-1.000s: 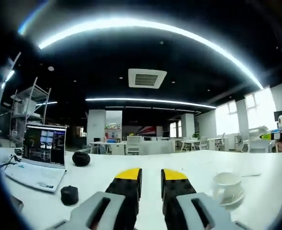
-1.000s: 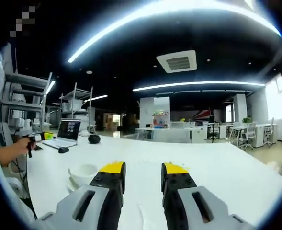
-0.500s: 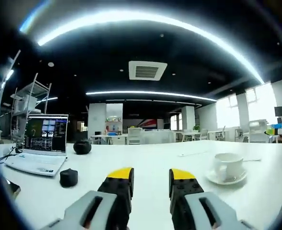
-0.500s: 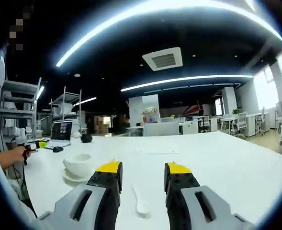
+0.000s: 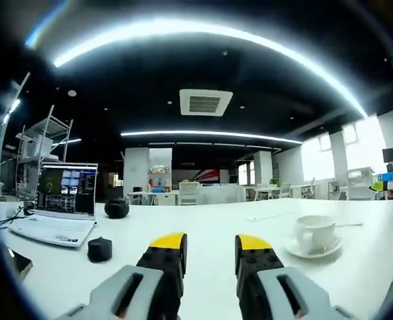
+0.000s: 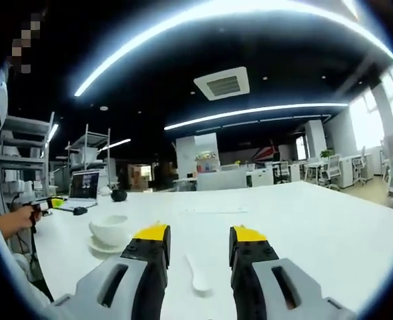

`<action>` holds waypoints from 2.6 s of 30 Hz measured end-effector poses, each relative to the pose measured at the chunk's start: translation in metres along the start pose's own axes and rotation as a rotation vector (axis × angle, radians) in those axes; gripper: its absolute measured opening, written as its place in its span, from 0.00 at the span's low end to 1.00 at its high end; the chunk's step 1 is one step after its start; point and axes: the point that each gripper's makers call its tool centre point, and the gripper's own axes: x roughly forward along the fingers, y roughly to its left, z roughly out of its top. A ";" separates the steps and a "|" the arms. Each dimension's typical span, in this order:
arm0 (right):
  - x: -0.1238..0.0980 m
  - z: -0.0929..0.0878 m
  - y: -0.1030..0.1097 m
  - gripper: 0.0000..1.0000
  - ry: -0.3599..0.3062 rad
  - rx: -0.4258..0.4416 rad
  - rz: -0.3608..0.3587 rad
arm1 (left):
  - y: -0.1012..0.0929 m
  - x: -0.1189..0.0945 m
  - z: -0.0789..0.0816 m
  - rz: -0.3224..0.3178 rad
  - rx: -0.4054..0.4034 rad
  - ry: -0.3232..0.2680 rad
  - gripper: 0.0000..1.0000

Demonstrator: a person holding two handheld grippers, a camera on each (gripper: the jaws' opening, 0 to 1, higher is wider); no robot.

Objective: Tidy tabletop coffee trays, cups and spoons，present forward

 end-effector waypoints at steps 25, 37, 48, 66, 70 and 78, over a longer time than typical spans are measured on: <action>0.064 0.019 0.006 0.34 0.360 -0.131 0.222 | -0.028 -0.005 0.013 -0.183 0.027 0.044 0.30; 0.091 -0.008 0.014 0.33 0.560 -0.256 0.324 | -0.053 -0.011 0.030 -0.376 0.079 0.061 0.30; 0.099 -0.055 0.011 0.32 0.791 -0.366 0.366 | -0.061 -0.014 0.027 -0.458 0.140 0.094 0.30; 0.093 -0.114 0.008 0.24 0.972 -0.378 0.381 | -0.050 -0.020 0.023 -0.433 0.163 0.098 0.30; 0.091 -0.122 0.004 0.24 0.997 -0.376 0.381 | -0.050 -0.019 0.022 -0.428 0.156 0.099 0.30; 0.083 -0.130 0.007 0.25 1.031 -0.376 0.379 | -0.049 -0.019 0.019 -0.420 0.134 0.099 0.31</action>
